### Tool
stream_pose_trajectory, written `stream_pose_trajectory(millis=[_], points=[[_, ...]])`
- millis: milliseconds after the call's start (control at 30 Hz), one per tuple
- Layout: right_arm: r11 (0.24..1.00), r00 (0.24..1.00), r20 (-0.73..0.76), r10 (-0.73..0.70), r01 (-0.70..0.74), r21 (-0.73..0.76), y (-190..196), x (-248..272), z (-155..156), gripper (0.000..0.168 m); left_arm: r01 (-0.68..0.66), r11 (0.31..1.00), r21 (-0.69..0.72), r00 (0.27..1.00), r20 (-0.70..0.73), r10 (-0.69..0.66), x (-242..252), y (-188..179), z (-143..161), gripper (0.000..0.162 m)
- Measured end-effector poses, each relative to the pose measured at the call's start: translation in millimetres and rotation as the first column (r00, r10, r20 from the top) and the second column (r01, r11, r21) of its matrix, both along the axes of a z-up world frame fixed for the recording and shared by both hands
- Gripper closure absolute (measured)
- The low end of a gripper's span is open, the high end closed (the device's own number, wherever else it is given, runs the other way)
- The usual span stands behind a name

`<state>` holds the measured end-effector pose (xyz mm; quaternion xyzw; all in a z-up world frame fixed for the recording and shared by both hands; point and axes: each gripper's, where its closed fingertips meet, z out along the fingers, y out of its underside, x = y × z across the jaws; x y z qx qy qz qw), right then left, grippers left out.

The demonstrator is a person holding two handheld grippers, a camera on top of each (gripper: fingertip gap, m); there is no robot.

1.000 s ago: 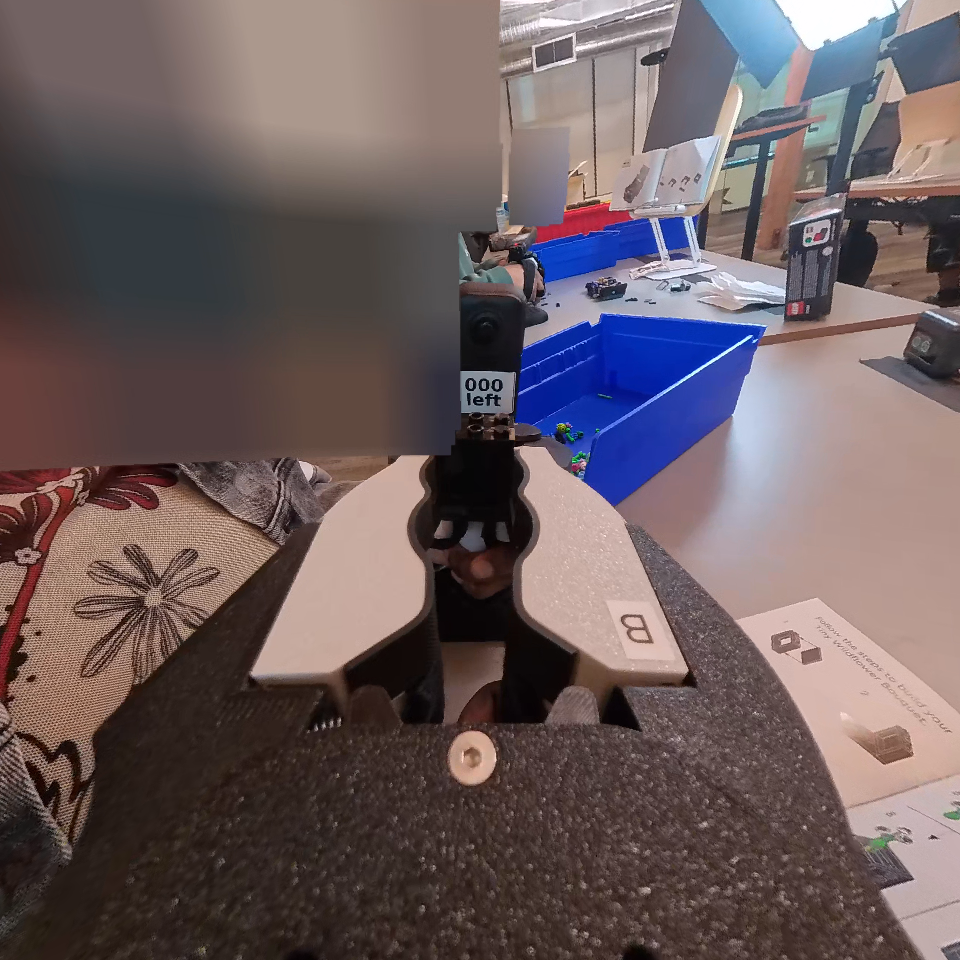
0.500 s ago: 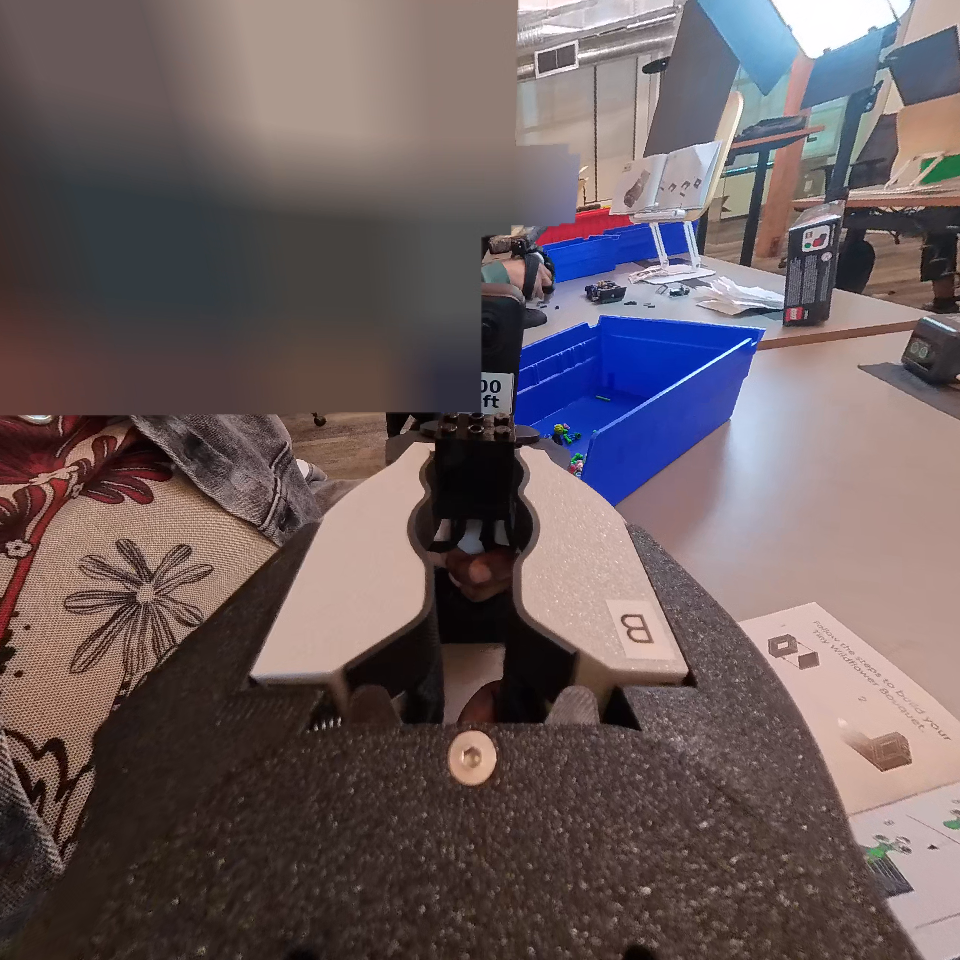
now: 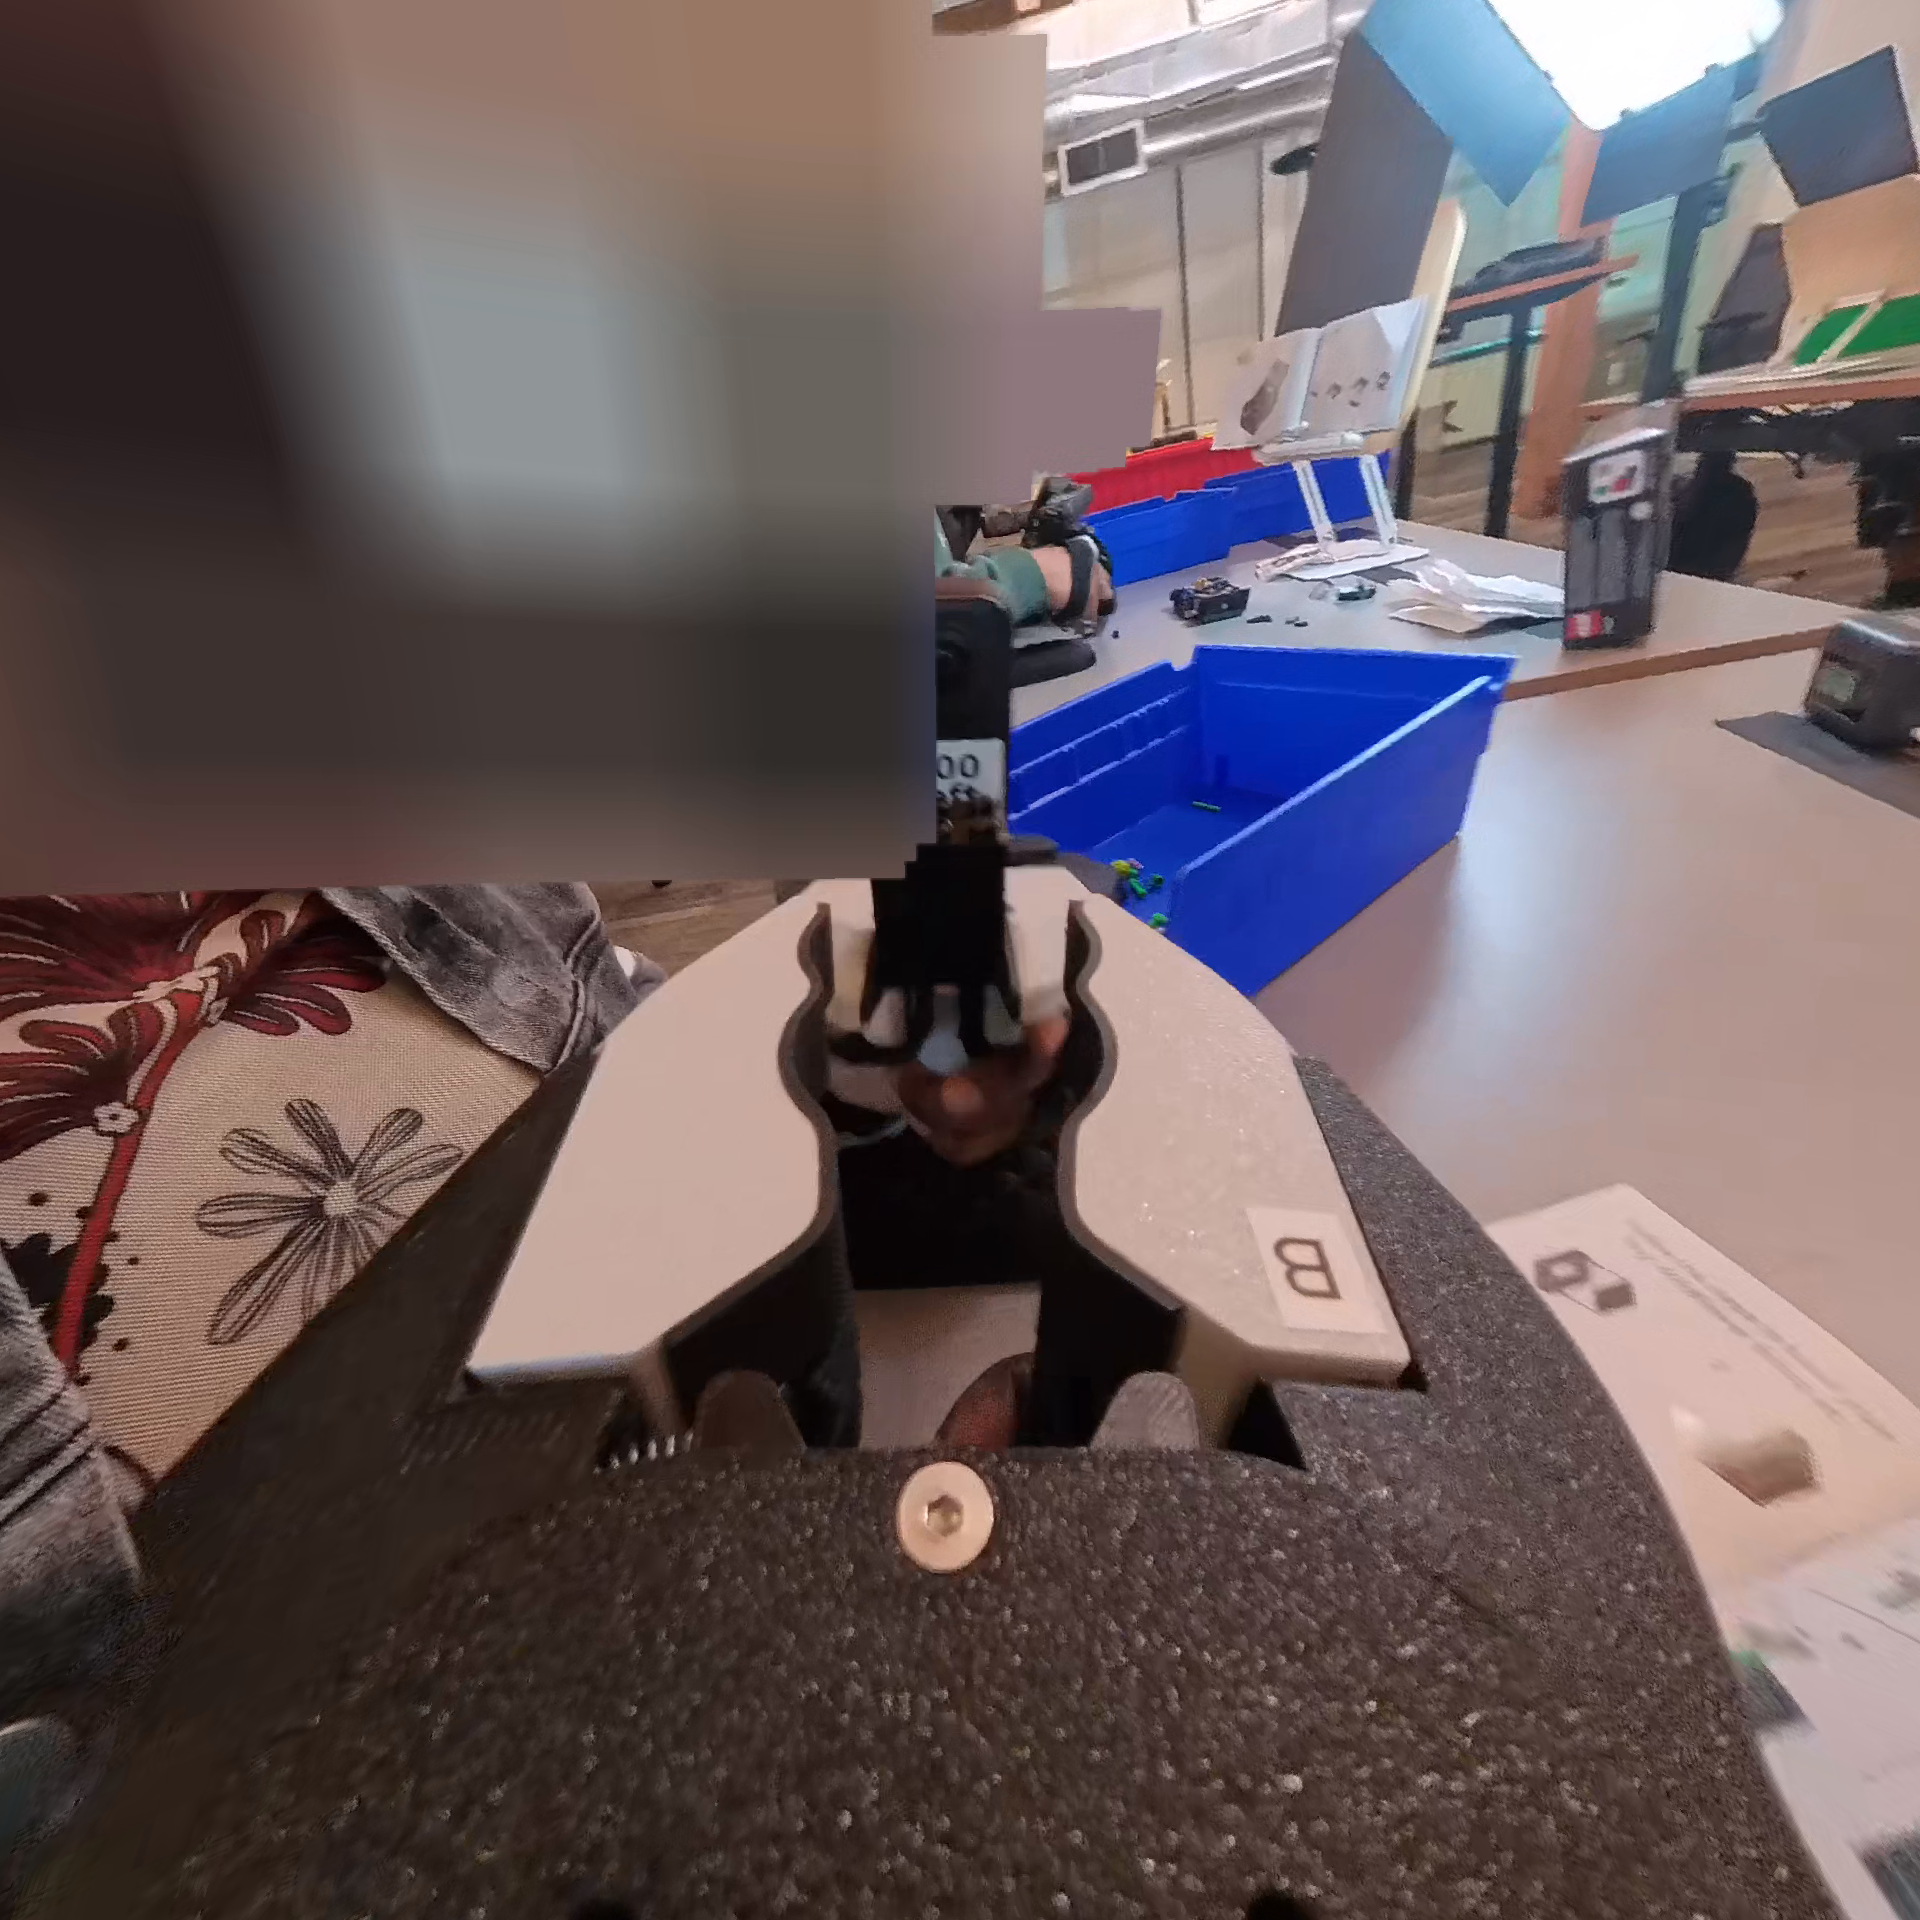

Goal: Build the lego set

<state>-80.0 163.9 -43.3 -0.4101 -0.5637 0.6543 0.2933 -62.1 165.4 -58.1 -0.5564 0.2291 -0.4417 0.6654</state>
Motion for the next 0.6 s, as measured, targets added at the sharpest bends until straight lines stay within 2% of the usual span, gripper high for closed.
stream_pose_trajectory(millis=[67,100,167,233,300,400,467,600], points=[[0.999,0.996,0.076,-0.038,0.035,0.034,14.5,7.3,-3.5,0.125,-0.051,0.999,0.009,0.998,-0.048,0.051,-14.4,-5.8,3.3,0.135],[0.996,0.984,0.164,-0.064,0.053,0.069,22.1,10.6,-14.9,0.126,-0.087,0.996,0.010,0.993,-0.075,0.087,-23.0,-8.1,3.3,0.135],[0.982,0.917,0.375,-0.134,0.072,0.176,34.5,18.0,-52.6,0.125,-0.163,0.987,0.000,0.978,-0.128,0.162,-40.4,-10.1,-1.0,0.134],[0.966,0.861,0.488,-0.140,0.012,0.257,27.3,24.4,-86.4,0.131,-0.199,0.980,-0.011,0.968,-0.159,0.195,-51.1,-13.3,-7.0,0.134],[0.959,0.829,0.544,-0.130,-0.035,0.282,12.5,22.9,-112.9,0.136,-0.221,0.975,-0.024,0.965,-0.152,0.215,-58.0,-14.9,-11.0,0.135],[0.927,0.761,0.617,-0.203,-0.054,0.371,4.9,13.8,-146.3,0.135,-0.263,0.964,-0.027,0.951,-0.175,0.255,-64.5,-15.0,-16.8,0.135],[0.916,0.721,0.640,-0.265,-0.019,0.401,5.1,0.6,-154.1,0.132,-0.277,0.961,-0.016,0.947,-0.175,0.270,-65.5,-16.7,-15.6,0.135],[0.888,0.609,0.720,-0.333,-0.054,0.457,0.4,-13.4,-166.4,0.123,-0.295,0.956,-0.004,0.940,-0.181,0.289,-68.2,-18.8,-15.7,0.135]])
